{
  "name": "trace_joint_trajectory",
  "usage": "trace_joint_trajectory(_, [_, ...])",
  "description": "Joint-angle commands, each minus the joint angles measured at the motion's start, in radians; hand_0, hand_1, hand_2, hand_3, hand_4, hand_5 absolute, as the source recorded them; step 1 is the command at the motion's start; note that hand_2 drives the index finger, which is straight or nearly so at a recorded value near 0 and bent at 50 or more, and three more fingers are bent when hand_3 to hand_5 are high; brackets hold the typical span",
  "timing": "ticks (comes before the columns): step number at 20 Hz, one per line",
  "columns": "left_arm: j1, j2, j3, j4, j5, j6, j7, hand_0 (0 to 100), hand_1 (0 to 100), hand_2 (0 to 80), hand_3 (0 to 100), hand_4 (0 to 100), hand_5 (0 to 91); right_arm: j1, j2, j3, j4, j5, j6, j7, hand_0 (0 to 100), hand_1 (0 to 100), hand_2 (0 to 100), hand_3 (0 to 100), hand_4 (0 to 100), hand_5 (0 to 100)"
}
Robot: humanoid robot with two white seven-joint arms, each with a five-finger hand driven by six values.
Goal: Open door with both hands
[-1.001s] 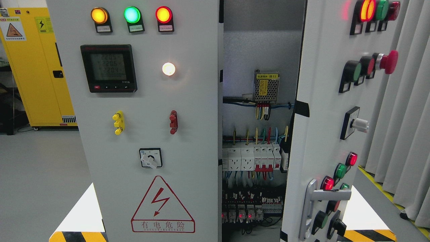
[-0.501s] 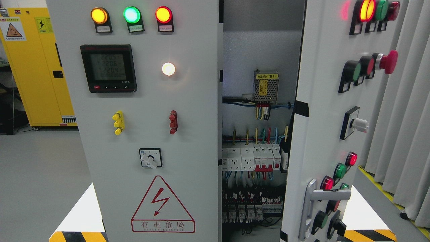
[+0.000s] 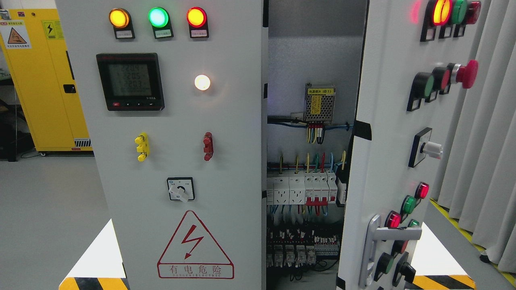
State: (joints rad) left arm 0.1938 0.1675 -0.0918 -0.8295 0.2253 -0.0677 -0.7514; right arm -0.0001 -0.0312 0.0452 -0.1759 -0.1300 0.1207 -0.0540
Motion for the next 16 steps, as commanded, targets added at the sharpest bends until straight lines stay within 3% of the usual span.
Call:
trace_joint_trajectory(1, [0.091,0.271,-0.013,-0.659,0.112,0.005,-0.039,12,56,0.0,0,0,0.0,0.031,-0.007,-0.001,0.001,0.0,-0.003,0.005,0,50,4,0,0,0])
trace_joint_trajectory(8, [0.076,0.489,-0.023,-0.95,0.296,0.012,-0.037,12,56,0.0,0,0,0.0,0.032,-0.007,-0.002,0.003,0.0,0.002,0.005,0,50,4,0,0,0])
trace_joint_trajectory(12, [0.061,0.639,-0.037,-1.059,0.446,0.014,-0.037,12,56,0.0,0,0,0.0,0.034,-0.007,-0.002,0.001,0.0,-0.012,0.019,0,50,4,0,0,0])
trace_joint_trajectory(16, [-0.039,0.705,-0.085,-1.077,0.532,0.019,-0.039,12,56,0.0,0,0,0.0,0.035,-0.007,-0.002,0.003,-0.002,-0.012,0.045,0,50,4,0,0,0])
